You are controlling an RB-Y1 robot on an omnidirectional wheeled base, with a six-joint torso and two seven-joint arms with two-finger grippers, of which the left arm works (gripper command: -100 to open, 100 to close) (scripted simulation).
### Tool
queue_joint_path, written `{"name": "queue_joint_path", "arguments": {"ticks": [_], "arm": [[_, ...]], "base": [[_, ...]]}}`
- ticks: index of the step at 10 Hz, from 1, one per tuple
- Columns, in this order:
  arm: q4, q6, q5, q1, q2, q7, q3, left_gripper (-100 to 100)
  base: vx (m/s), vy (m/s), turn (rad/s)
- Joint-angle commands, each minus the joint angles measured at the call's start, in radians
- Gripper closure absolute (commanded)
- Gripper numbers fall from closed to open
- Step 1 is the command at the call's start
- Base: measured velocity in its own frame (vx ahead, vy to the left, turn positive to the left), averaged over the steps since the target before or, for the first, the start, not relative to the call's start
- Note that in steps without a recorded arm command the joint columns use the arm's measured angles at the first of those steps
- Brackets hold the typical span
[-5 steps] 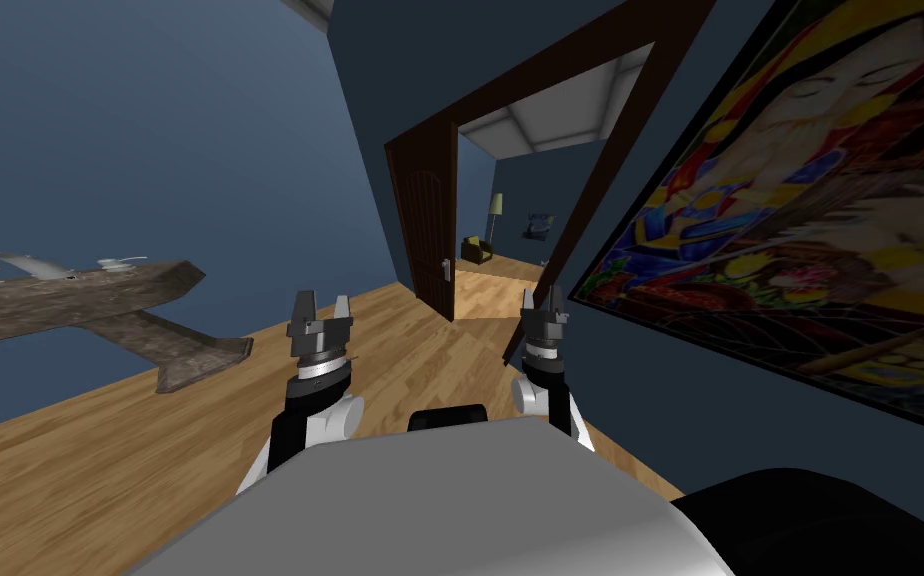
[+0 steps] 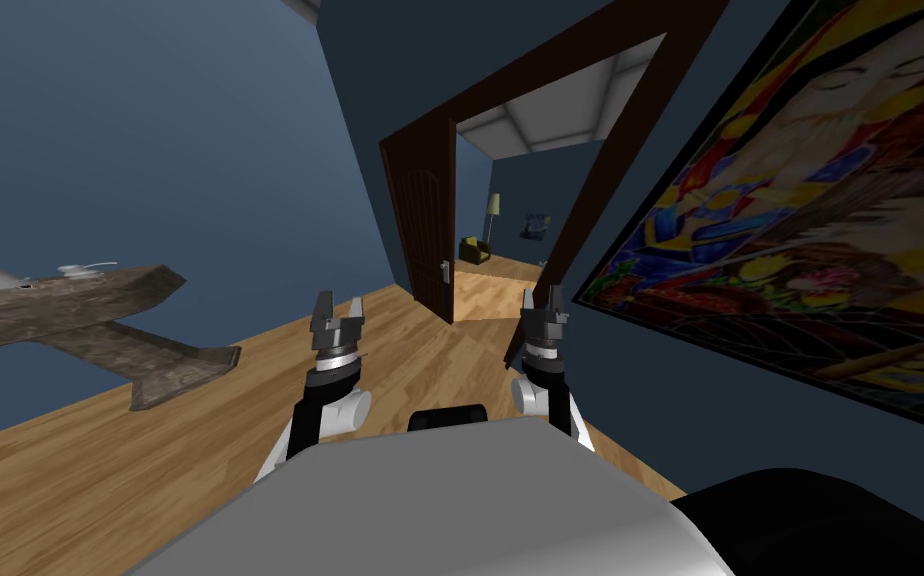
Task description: Push the door open
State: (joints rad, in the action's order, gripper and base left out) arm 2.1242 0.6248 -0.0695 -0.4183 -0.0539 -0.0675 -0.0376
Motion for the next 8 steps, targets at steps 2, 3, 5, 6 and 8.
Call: {"name": "queue_joint_path", "arguments": {"ticks": [2, 3, 5, 6, 8], "arm": [[-0.046, 0.0, -0.001, 0.028, -0.006, 0.005, -0.006, -100], [-0.062, -0.001, -0.001, 0.038, -0.008, 0.007, -0.008, -100], [-0.096, -0.004, -0.001, 0.06, -0.013, 0.01, -0.013, -100], [-0.116, -0.005, -0.001, 0.072, -0.015, 0.012, -0.017, -100], [-0.156, -0.007, -0.001, 0.097, -0.019, 0.017, -0.023, -100]], "base": [[0.08, 0.042, -0.035], [0.07, 0.03, -0.039], [0.07, 0.039, -0.039], [0.08, 0.046, -0.043], [0.089, 0.049, -0.046]]}}
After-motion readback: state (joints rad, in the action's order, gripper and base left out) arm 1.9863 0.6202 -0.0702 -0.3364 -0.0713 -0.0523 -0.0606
